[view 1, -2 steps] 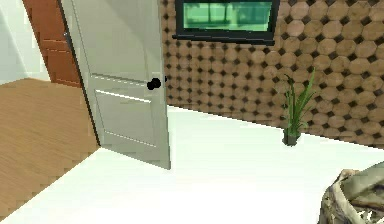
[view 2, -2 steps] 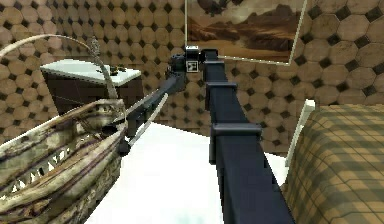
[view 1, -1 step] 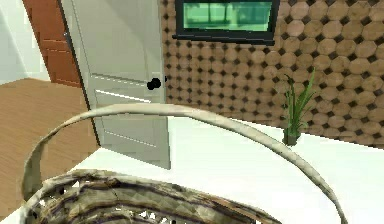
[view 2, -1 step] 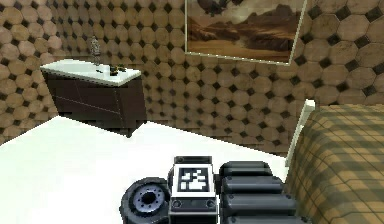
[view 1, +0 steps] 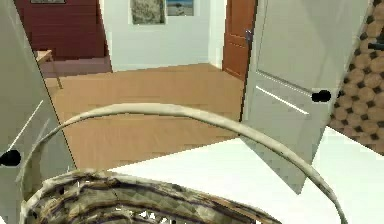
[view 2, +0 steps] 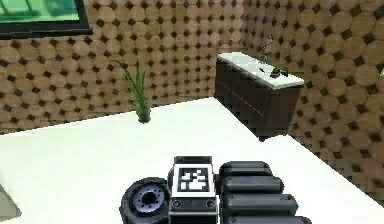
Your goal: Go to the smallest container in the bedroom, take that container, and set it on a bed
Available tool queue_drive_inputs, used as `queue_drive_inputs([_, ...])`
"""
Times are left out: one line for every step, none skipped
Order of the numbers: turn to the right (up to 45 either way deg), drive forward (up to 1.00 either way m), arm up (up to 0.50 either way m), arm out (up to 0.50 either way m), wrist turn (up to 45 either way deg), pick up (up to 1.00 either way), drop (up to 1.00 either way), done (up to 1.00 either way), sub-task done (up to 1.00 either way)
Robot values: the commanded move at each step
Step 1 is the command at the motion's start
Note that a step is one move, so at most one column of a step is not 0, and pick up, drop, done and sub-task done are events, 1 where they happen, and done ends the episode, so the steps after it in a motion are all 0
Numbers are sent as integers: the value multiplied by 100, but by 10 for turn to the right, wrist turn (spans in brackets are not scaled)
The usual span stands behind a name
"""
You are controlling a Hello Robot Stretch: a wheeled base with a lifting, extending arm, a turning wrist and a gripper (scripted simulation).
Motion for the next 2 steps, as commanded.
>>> queue_drive_inputs([-390,0,0,0,0,0,0,0,0])
queue_drive_inputs([0,45,0,0,0,0,0,0,0])
